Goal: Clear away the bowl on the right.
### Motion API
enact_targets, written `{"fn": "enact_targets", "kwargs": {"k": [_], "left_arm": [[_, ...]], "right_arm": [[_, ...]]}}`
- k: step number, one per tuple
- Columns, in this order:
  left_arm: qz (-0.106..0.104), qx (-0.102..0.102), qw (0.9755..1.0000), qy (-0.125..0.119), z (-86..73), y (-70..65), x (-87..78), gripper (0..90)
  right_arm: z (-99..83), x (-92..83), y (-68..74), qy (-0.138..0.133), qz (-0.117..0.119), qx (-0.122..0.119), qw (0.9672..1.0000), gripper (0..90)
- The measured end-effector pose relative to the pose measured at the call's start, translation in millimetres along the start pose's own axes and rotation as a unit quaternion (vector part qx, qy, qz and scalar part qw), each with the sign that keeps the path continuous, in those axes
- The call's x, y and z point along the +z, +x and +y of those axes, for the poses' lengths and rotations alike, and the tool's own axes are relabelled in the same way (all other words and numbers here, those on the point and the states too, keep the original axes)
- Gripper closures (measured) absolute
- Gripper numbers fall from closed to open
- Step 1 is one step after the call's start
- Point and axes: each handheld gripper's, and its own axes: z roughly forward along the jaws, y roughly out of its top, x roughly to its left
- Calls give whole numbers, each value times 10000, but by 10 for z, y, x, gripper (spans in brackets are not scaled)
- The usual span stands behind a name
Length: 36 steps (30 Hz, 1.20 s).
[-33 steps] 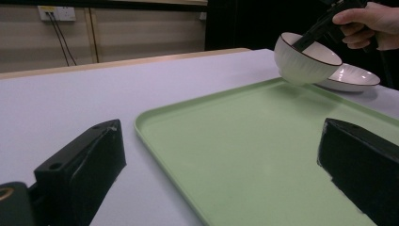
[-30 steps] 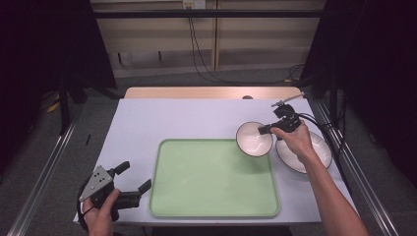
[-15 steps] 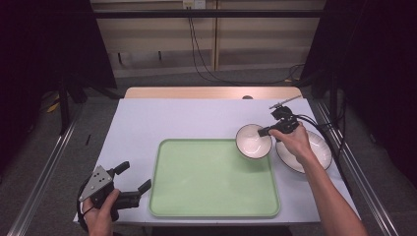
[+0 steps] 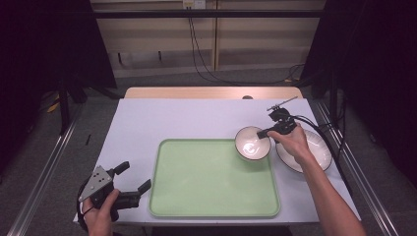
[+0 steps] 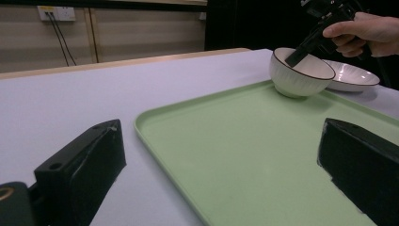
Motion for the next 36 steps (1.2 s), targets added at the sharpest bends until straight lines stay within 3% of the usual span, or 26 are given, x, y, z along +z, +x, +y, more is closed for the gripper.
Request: {"fn": "enact_targets", "kwargs": {"k": [5, 19, 24, 31, 36], "left_arm": [[-4, 15, 10000, -11, 3, -3, 1, 14], [22, 27, 10000, -3, 6, -5, -8, 14], [6, 29, 10000, -21, 10, -11, -5, 14], [-17, 36, 10000, -26, 9, -12, -11, 14], [5, 27, 10000, -26, 7, -11, -13, 14]], "right_arm": [[-21, 28, -11, 5, -160, -7, 9999, 832], [-42, 99, -42, 29, -237, -107, 9997, 838], [-43, 99, -24, 47, -257, -40, 9997, 838], [-64, 120, 14, -32, -380, -232, 9990, 833], [-72, 134, 5, -152, -333, -334, 9988, 813]]}}
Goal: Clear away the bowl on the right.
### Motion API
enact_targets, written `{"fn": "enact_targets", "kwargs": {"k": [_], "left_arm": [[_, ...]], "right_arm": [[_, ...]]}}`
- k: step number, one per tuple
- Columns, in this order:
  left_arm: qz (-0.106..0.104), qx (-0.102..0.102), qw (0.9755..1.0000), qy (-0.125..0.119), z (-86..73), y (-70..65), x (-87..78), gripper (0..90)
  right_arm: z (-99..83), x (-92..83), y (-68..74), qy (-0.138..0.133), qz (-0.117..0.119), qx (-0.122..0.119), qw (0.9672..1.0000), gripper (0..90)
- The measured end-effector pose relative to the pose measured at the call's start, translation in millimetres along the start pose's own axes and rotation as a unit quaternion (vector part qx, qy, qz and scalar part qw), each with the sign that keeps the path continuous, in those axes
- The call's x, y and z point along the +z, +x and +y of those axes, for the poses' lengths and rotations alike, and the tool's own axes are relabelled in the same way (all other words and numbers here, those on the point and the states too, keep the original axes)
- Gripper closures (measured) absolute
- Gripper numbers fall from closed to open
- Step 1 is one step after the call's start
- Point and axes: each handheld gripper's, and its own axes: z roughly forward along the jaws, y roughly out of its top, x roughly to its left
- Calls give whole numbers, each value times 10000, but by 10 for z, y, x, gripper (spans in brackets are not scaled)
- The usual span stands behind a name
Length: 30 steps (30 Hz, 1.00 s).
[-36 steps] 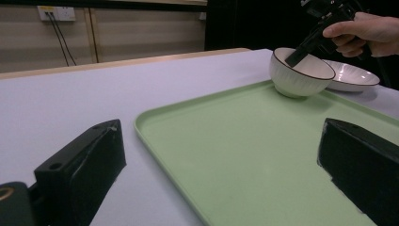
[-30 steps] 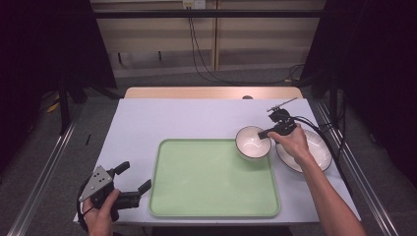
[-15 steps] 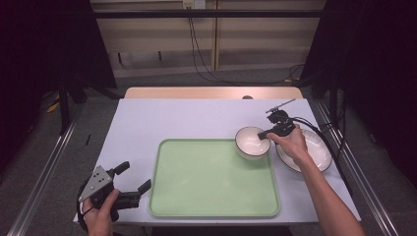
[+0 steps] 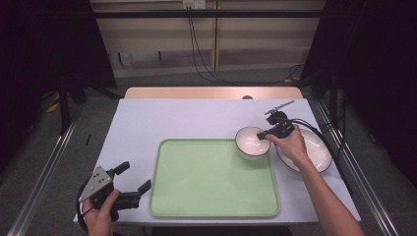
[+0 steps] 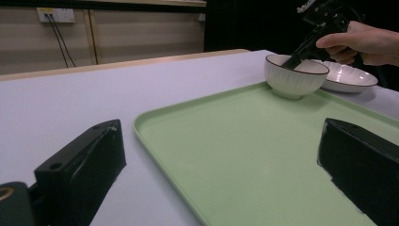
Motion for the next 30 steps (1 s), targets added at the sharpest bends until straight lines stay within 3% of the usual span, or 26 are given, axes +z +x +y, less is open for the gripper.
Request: {"fn": "enact_targets", "kwargs": {"k": [2, 8, 15, 17, 26, 30], "left_arm": [[-8, 2, 10000, -8, 0, 1, -1, 14], [-32, -9, 10000, -13, -1, 3, -3, 14], [23, 5, 10000, 13, -1, 3, -2, 14], [20, 2, 10000, 9, 0, 3, -1, 14], [29, 3, 10000, 6, 1, 7, -6, 14], [30, -12, 10000, -3, 0, 7, -6, 14]], "right_arm": [[0, 1, 8, 11, 49, 135, 9999, 787], [2, 11, 9, -104, 118, 61, 9999, 704], [3, 15, 9, -151, 32, 140, 9998, 434], [2, 27, -8, -294, 74, 15, 9995, 372], [14, 2, -28, -415, -82, 209, 9989, 46], [17, -7, -31, -476, -13, 197, 9987, 38]]}}
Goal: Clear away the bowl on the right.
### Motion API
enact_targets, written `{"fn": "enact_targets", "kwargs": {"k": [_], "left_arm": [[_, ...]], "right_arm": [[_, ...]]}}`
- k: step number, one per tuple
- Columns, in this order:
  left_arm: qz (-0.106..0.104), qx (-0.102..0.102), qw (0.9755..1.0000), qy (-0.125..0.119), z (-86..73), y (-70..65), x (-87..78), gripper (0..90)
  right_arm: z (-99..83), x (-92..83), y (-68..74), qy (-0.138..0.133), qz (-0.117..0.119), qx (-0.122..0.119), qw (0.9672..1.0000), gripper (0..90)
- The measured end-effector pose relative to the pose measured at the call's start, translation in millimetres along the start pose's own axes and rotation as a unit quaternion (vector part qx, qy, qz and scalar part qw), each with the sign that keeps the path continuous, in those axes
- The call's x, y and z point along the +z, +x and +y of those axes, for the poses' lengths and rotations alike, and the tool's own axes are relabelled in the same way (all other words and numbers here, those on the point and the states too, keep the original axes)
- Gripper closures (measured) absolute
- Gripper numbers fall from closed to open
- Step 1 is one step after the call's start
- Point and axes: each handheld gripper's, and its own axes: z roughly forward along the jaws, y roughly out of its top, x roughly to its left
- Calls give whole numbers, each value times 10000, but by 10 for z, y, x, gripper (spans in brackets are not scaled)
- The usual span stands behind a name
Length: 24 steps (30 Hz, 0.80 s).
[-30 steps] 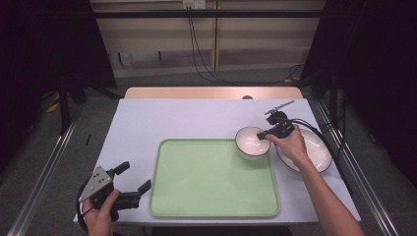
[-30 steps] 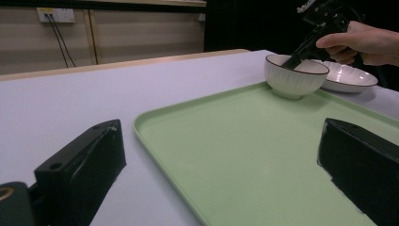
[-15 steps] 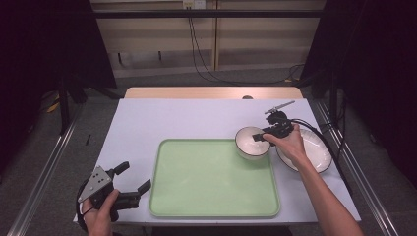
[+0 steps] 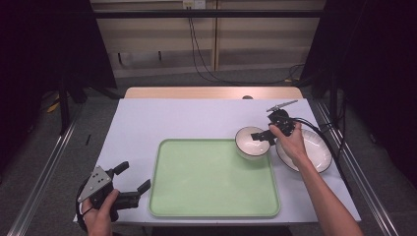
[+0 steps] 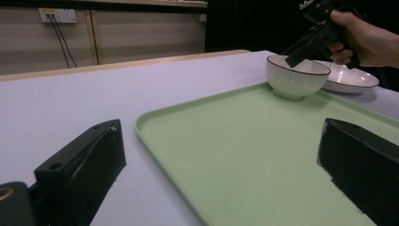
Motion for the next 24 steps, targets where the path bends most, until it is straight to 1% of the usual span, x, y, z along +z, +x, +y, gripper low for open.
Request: {"fn": "enact_targets", "kwargs": {"k": [1, 2, 3, 4, 5, 6, 7, 8, 9, 10, 11, 12, 13, 14, 16, 18, 20, 21, 24], "left_arm": [[3, 0, 10000, -1, 0, 0, 1, 14], [-1, 11, 10000, 0, 1, 0, 1, 14], [-24, 17, 10000, -4, 1, 2, 1, 14], [-3, 19, 10000, 0, 2, -1, 0, 14], [1, 17, 10000, 1, 2, -1, -1, 14], [13, 17, 10000, 2, 2, 1, -3, 14], [21, 7, 10000, -2, 1, 1, -4, 14], [42, 22, 10000, 0, 1, 4, -7, 14], [16, 22, 10000, -11, 1, 7, -5, 14], [18, -5, 10000, -6, 1, 1, -1, 14], [10, 1, 10000, -2, 2, 2, 2, 14], [4, 13, 10000, 6, 2, 2, 2, 14], [20, -8, 10000, -3, 2, -2, 7, 14], [18, -15, 10000, 1, 1, -2, 9, 14], [23, -13, 10000, 5, 3, -1, 11, 14], [19, -35, 10000, 0, 1, -1, 15, 14], [13, -7, 10000, 4, 2, 3, 15, 14], [33, 6, 10000, 7, 2, 6, 14, 14], [75, 2, 10000, 16, 2, 17, 12, 14]], "right_arm": [[4, 0, -1, 26, 30, 56, 10000, 38], [7, -4, -9, 11, 49, 59, 10000, 38], [6, -15, -5, -46, 29, 96, 9999, 31], [9, -18, -10, -46, -17, 135, 9999, 26], [12, -24, -10, -36, -59, 232, 9997, 35], [6, -32, -9, -94, -119, 240, 9996, 41], [-3, -40, -4, -119, -214, 145, 9996, 35], [-15, -45, 2, -150, -278, 138, 9994, 32], [-33, -55, 5, -174, -324, 150, 9992, 33], [-63, -69, -8, -284, -226, 253, 9990, 34], [-77, -78, -28, -354, -220, 249, 9988, 34], [-87, -94, -37, -388, -245, 295, 9985, 32], [-95, -107, -37, -424, -326, 276, 9982, 32], [-111, -124, -48, -540, -413, 172, 9975, 32], [-133, -163, -58, -621, -426, 63, 9971, 32], [-150, -194, -63, -724, -440, 47, 9964, 32], [-170, -236, -71, -864, -527, 13, 9949, 31], [-180, -268, -74, -993, -545, -24, 9936, 29], [-196, -344, -90, -1239, -560, 49, 9907, 21]]}}
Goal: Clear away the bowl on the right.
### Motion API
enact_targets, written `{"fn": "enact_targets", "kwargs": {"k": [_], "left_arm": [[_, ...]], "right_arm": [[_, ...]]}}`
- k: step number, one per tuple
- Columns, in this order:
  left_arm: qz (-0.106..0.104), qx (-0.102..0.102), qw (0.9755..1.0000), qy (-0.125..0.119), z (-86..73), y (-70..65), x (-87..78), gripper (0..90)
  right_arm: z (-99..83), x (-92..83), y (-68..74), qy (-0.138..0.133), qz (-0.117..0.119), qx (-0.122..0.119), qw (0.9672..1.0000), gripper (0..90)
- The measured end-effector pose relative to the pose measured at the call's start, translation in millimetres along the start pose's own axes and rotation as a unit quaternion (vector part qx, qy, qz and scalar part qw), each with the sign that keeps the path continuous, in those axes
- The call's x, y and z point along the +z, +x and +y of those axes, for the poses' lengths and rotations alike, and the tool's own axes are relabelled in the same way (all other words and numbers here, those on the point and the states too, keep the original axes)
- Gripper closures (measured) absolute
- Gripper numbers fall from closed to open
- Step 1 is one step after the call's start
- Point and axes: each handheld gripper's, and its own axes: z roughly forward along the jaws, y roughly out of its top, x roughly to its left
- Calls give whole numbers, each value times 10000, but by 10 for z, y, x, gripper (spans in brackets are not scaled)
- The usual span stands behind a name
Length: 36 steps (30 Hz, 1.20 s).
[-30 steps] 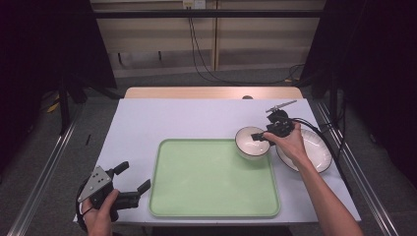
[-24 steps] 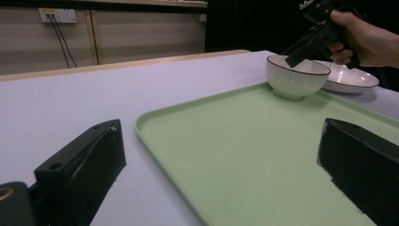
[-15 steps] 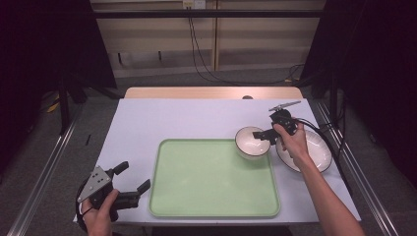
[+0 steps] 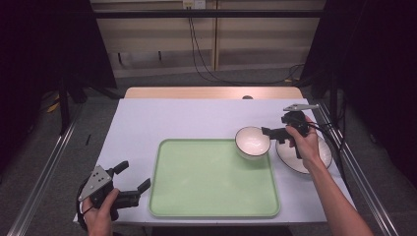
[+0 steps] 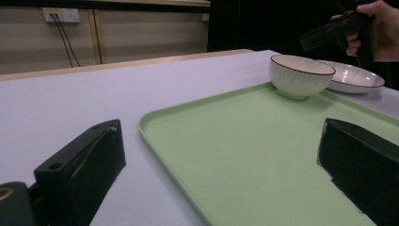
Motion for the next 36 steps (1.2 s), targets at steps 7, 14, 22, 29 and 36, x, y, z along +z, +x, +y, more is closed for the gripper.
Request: {"fn": "enact_targets", "kwargs": {"k": [7, 14, 22, 29, 36], "left_arm": [[49, -3, 10000, 9, 2, -1, 7, 10], [118, 48, 9999, 45, 0, -5, 9, 12], [201, -24, 9998, -32, 1, -26, 3, 11], [147, -112, 9998, -63, -2, -26, -2, 9], [172, -55, 9998, -20, 0, -33, -6, 9]], "right_arm": [[-74, -150, 11, -159, -338, -76, 9993, 21], [-159, -337, 41, -381, -516, -122, 9979, 44], [-287, -526, 56, -589, -705, 35, 9958, 31], [-406, -654, 45, -696, -778, 250, 9942, 30], [-547, -802, 90, -751, -780, 355, 9935, 30]]}}
